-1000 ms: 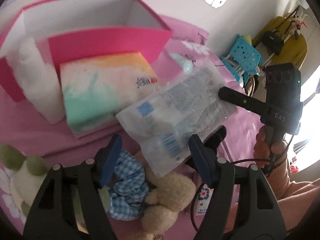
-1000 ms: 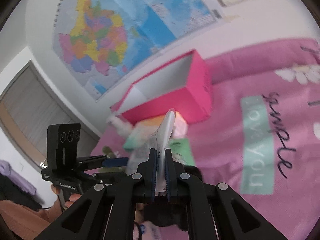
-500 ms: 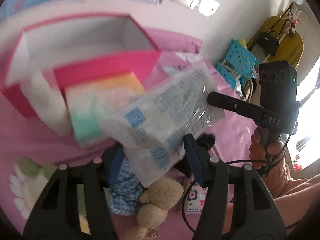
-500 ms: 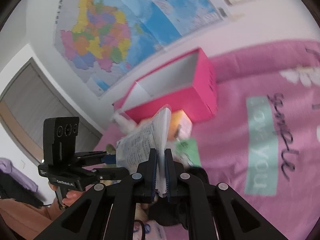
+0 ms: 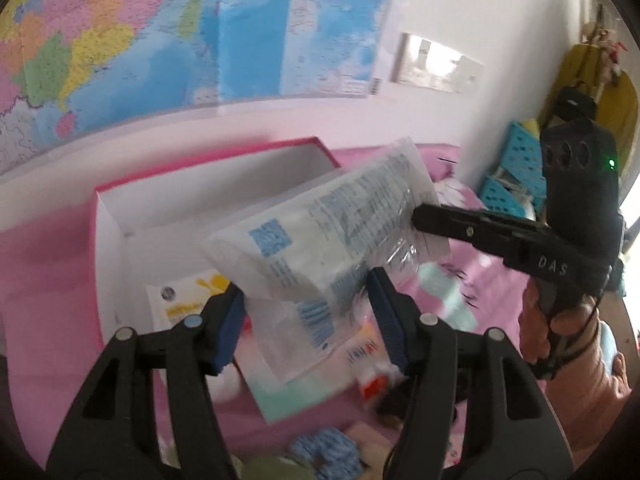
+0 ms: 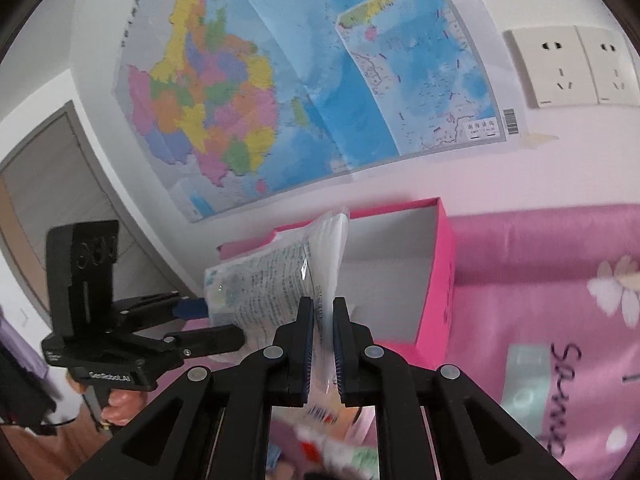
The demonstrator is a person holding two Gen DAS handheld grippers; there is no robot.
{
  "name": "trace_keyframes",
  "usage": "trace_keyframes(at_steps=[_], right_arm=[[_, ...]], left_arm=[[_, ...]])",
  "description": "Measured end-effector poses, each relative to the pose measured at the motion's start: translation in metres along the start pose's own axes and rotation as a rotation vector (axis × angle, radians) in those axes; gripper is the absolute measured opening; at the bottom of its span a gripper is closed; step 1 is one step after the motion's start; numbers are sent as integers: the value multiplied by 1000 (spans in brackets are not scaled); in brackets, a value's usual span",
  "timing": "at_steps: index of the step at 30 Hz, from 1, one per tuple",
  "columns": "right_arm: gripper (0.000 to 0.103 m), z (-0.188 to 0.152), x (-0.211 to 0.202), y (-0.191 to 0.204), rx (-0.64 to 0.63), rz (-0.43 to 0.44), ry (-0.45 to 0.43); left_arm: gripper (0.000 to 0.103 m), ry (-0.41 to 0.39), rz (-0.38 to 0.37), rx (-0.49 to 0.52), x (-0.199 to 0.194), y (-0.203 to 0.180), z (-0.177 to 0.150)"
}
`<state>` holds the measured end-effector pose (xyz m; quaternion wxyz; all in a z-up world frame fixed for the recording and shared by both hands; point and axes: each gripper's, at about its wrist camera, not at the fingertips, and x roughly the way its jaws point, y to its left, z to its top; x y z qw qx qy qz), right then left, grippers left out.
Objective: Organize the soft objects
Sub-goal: 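Lift the clear bag into the pink box and open the right gripper, then grasp the black cloth item with the right gripper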
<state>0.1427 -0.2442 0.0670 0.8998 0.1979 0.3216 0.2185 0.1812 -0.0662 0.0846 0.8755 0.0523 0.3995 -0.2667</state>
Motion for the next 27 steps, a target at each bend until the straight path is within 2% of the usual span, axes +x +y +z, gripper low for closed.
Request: trace_keyframes(at_steps=[9, 14, 18, 24, 27], right_arm=[[12, 14, 50, -20, 22, -101, 67], [20, 12, 70, -28, 37, -197, 120], [33, 11, 64, -29, 50, -220, 105], [37, 9, 37, -17, 28, -192, 55], [44, 5, 20, -7, 1, -157, 32]], left_arm=[[61, 87, 65, -56, 50, 21, 20], [65, 122, 113, -85, 68, 28, 20], [65, 105, 131, -88, 64, 28, 16], [65, 34, 173, -35, 41, 17, 4], [65, -7, 144, -7, 22, 11, -6]])
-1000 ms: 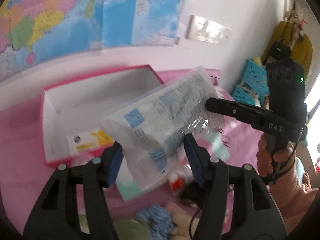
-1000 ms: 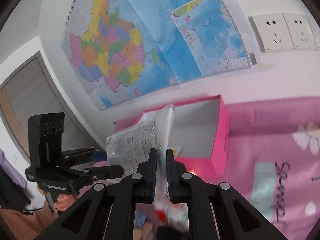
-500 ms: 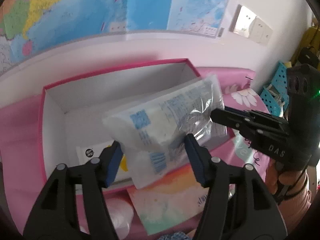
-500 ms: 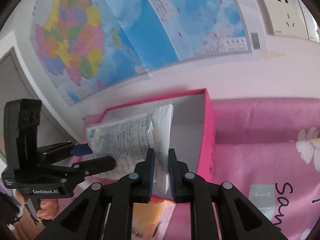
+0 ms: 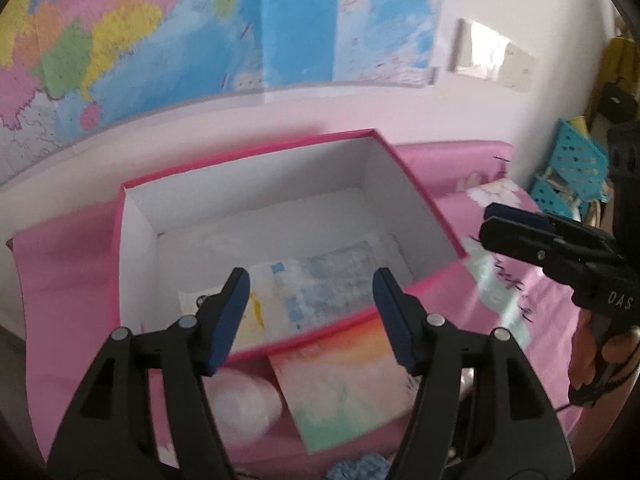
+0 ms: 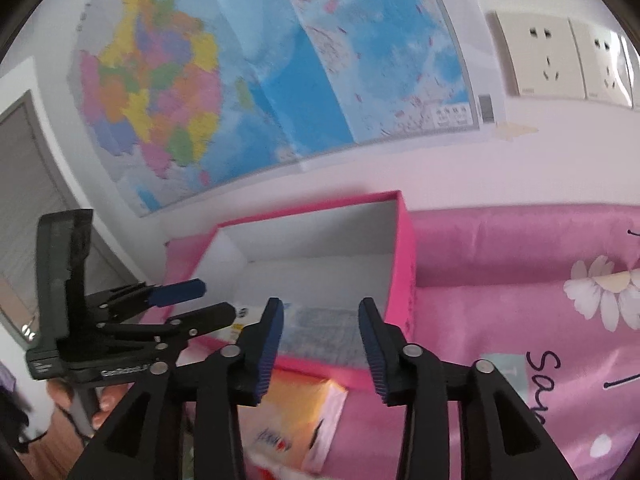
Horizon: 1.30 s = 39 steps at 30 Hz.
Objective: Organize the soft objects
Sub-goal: 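Grasp the black cloth item with the right gripper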
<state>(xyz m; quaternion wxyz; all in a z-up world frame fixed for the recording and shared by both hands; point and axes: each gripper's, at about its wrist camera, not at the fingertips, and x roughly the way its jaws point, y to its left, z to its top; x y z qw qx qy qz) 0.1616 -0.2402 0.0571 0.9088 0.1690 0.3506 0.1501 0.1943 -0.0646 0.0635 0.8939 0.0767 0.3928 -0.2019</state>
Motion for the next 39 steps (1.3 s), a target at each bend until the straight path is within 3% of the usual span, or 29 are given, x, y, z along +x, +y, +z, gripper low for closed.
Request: trace_keyframes(at_steps=[9, 17, 24, 39], right_arm=[[56, -25, -63, 26, -51, 165, -34], [58, -53, -97, 33, -71, 176, -24], [59, -93, -106, 17, -8, 190, 61], [59, -155, -70, -15, 48, 9, 225]], left_arm=[[71, -113, -133, 77, -68, -25, -42], [71, -75, -208, 83, -78, -41, -84], [71, -13, -267, 120, -77, -61, -124], [71, 99, -293, 130, -50, -85, -157]])
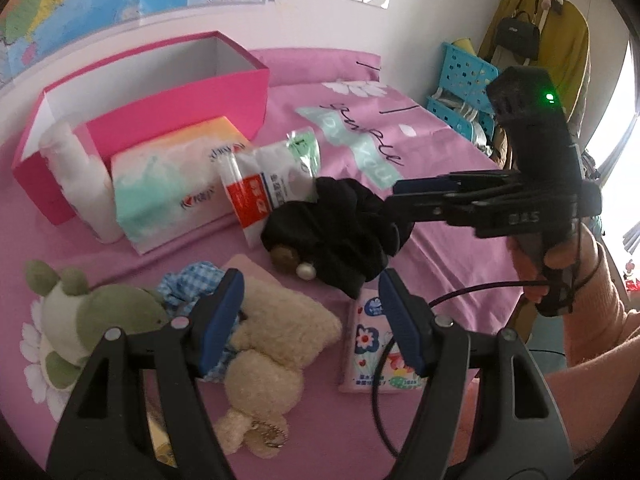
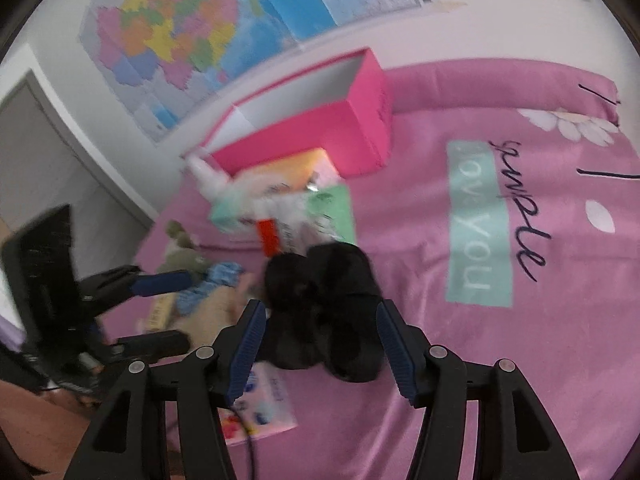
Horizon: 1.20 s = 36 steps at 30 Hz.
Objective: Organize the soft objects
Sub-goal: 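Grasp the black cloth item with the right gripper, then carry the black cloth into the pink box and release it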
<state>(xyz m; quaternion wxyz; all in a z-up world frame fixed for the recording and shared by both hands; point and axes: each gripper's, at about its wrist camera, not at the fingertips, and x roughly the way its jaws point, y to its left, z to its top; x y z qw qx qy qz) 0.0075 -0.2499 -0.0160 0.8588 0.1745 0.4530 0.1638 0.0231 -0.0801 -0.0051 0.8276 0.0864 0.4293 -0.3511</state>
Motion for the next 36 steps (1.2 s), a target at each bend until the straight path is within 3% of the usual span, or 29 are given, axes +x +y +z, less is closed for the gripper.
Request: trace_keyframes(at_steps=[5, 11, 13, 15, 17, 26, 32, 36], right_arm=[[65, 3, 20, -8, -4, -38, 21], [64, 6, 42, -4, -44, -9, 53], [52, 5, 45, -3, -62, -5, 59], [22, 4, 46, -3, -71, 8, 64], [18, 3, 41, -2, -79, 13, 48], [13, 18, 2, 27, -140, 78, -55], [10, 35, -17, 51, -196, 137, -112], [10, 51, -23, 64, -226, 177, -146]], left_arm=[[71, 25, -19, -11, 13, 1, 4], [71, 51, -20, -25, 28, 4, 13], [71, 58, -21, -29, 32, 6, 14], [71, 66, -16, -33, 36, 8, 15], [71, 71, -24, -43, 39, 11, 16], [71, 66, -87, -79, 40, 21, 21], [71, -9, -144, -104, 19, 30, 31], [71, -71, -123, -85, 5, 32, 45]])
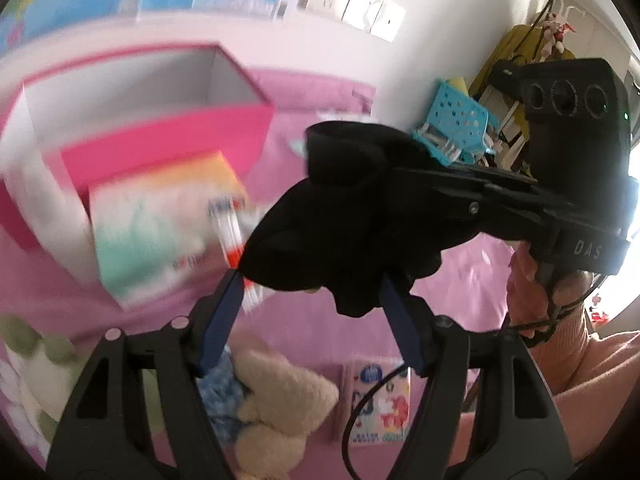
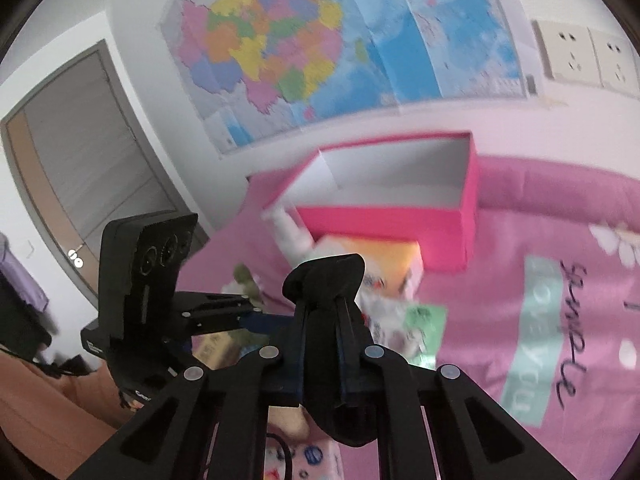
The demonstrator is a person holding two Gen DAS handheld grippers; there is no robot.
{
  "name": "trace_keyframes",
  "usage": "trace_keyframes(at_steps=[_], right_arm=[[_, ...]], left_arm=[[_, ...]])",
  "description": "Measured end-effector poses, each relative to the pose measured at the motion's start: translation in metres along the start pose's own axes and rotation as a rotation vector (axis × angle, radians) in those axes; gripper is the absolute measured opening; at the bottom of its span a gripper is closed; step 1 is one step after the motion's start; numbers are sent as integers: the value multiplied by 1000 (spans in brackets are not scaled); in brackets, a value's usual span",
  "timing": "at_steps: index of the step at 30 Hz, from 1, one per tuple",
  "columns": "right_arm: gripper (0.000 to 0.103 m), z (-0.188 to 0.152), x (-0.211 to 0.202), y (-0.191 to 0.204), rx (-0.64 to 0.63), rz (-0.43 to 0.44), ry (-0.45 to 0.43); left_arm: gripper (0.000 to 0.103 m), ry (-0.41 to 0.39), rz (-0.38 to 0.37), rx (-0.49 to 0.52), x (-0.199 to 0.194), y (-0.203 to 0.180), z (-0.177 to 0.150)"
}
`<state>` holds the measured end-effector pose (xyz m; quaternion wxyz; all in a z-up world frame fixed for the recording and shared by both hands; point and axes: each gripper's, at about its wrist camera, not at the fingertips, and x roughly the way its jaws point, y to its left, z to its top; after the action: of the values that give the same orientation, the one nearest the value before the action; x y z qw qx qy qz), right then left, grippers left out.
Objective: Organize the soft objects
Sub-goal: 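Carry the black cloth into the pink box and release it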
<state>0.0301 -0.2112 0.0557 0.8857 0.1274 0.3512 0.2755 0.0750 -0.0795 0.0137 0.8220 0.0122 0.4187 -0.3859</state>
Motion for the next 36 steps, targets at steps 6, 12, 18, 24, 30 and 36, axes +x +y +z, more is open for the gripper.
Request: trace_keyframes(at_steps=[6, 12, 18, 24, 30, 36], right_arm=[[10, 37, 6, 4, -46, 11, -51], [10, 82, 22, -8, -33, 29, -102], [10, 113, 42, -31, 28, 29, -121], [10, 129, 74, -56, 97, 22, -102], [11, 138, 104, -76, 142, -12, -78], [38, 130, 121, -91, 163, -186, -18]], left_arm=[[47, -59, 61, -5, -8, 4, 40], [34, -111, 139, -10, -11, 13, 83], [28, -103, 236, -37, 0, 35, 118], [29, -63, 292, -83, 19, 57, 135], [29, -17, 329, -132, 38, 76, 143], [42, -17, 377, -122, 41, 78, 138]])
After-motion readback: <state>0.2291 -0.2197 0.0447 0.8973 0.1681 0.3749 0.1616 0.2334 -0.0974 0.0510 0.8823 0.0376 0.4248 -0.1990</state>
